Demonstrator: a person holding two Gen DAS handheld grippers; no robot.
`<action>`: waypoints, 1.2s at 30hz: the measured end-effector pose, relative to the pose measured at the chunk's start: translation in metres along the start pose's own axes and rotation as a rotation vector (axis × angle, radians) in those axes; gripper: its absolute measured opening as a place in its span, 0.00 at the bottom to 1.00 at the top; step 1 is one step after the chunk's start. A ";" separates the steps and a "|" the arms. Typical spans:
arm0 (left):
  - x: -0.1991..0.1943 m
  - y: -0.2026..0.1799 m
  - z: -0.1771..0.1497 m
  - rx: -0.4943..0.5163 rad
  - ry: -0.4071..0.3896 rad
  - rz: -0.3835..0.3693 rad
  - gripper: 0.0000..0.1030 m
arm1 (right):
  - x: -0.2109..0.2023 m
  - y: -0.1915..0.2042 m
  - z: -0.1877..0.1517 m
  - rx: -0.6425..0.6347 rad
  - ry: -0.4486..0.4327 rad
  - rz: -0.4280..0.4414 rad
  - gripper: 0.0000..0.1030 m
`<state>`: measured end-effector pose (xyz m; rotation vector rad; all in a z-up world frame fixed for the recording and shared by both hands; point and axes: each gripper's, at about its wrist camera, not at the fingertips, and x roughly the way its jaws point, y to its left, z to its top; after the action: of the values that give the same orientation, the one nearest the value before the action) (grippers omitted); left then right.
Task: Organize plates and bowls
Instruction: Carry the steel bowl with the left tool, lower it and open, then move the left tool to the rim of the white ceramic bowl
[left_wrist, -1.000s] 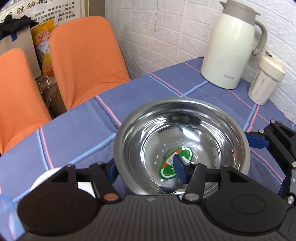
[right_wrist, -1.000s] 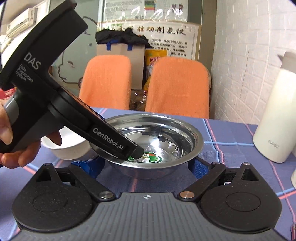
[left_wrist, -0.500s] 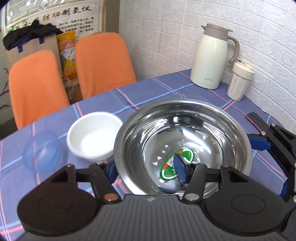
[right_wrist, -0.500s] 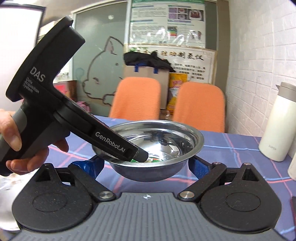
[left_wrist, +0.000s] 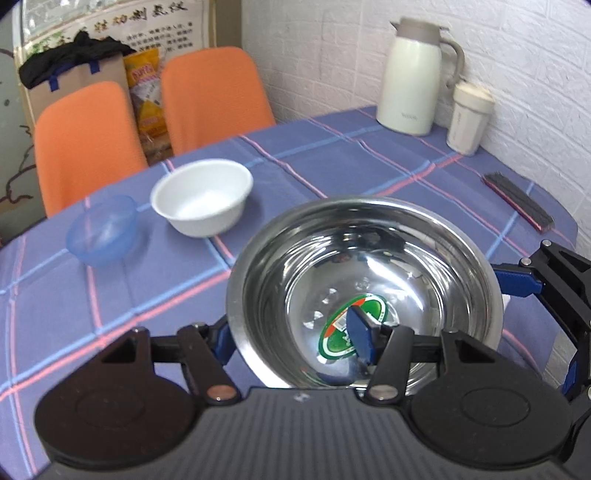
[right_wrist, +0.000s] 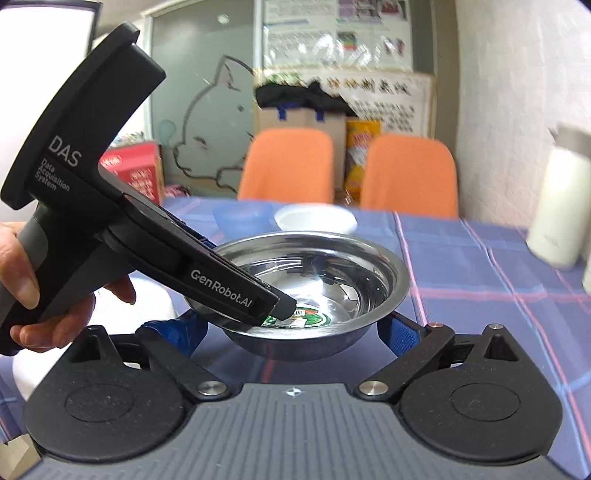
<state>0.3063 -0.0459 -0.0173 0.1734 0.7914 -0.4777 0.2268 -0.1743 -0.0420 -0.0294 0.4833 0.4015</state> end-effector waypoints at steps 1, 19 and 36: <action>0.006 -0.005 -0.002 0.006 0.015 -0.006 0.56 | 0.000 -0.003 -0.005 0.015 0.016 -0.005 0.84; -0.003 0.002 -0.011 0.014 0.058 0.008 0.76 | -0.050 -0.045 -0.043 -0.013 0.185 0.024 0.83; 0.089 0.141 0.135 -0.093 0.014 0.136 0.77 | 0.161 -0.078 0.096 -0.186 0.271 0.099 0.84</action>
<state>0.5135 0.0034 0.0090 0.1438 0.8085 -0.3112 0.4299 -0.1749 -0.0360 -0.2435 0.7153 0.5421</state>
